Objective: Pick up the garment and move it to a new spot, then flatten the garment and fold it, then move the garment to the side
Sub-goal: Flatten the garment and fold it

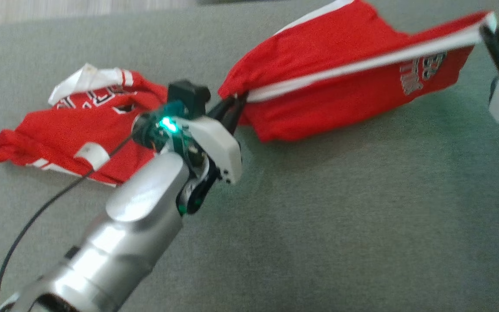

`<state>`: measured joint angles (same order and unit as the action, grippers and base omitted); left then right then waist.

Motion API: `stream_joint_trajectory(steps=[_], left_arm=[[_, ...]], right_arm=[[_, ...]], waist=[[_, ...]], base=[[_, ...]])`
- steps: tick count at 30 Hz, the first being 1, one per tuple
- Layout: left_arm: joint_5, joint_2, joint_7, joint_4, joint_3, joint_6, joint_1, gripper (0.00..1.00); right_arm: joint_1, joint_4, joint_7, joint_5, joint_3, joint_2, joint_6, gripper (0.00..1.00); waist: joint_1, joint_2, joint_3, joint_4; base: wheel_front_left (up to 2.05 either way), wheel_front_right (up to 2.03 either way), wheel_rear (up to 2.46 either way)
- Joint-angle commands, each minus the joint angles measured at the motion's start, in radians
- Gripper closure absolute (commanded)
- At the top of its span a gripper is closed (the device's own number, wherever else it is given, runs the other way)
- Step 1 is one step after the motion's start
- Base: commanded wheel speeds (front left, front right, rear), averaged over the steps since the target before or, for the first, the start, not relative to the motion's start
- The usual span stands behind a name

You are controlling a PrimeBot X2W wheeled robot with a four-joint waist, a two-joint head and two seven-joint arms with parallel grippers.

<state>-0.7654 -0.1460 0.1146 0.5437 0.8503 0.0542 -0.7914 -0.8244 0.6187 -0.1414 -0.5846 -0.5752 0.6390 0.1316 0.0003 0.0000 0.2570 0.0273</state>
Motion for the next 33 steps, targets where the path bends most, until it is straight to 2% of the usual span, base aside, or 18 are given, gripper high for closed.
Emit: stream_joint_trajectory(steps=[1, 8, 15, 22, 32, 33], left_arm=[[0.006, -0.017, 0.0, -0.004, -0.046, 0.009, -0.066, 1.0], [0.015, 0.028, -0.002, 0.083, -0.045, -0.003, -0.172, 1.0], [0.024, 0.059, -0.026, 0.168, -0.041, -0.011, -0.254, 1.0], [0.009, 0.076, -0.053, 0.215, -0.046, -0.025, -0.294, 1.0], [-0.011, 0.092, -0.092, 0.263, -0.028, -0.031, -0.335, 1.0], [-0.014, 0.093, -0.096, 0.266, -0.027, -0.03, -0.338, 0.88]], right_arm=[[-0.045, 0.0, -0.003, 0.023, 0.014, 0.014, -0.001, 1.0], [-0.198, 0.098, 0.001, 0.108, -0.006, -0.026, -0.001, 1.0], [-0.32, 0.221, 0.058, 0.19, -0.031, -0.065, -0.001, 1.0], [-0.387, 0.327, 0.097, 0.227, -0.043, -0.108, -0.001, 1.0], [-0.454, 0.437, 0.174, 0.236, -0.069, -0.137, -0.001, 1.0], [-0.46, 0.444, 0.183, 0.234, -0.068, -0.139, -0.001, 1.0]], waist=[[-0.0003, 0.0, 0.069, 0.043], [-0.0003, 0.0, 0.163, 0.085], [-0.0003, 0.0, 0.226, 0.105], [-0.0003, 0.0, 0.263, 0.117], [-0.0003, 0.0, 0.292, 0.123], [-0.0003, 0.0, 0.294, 0.124]], base=[[0.0, 0.0, 0.0], [0.0, 0.0, 0.0], [0.0, 0.0, 0.0], [0.0, 0.0, 0.0], [0.0, 0.0, 0.0], [0.0, 0.0, 0.0]])
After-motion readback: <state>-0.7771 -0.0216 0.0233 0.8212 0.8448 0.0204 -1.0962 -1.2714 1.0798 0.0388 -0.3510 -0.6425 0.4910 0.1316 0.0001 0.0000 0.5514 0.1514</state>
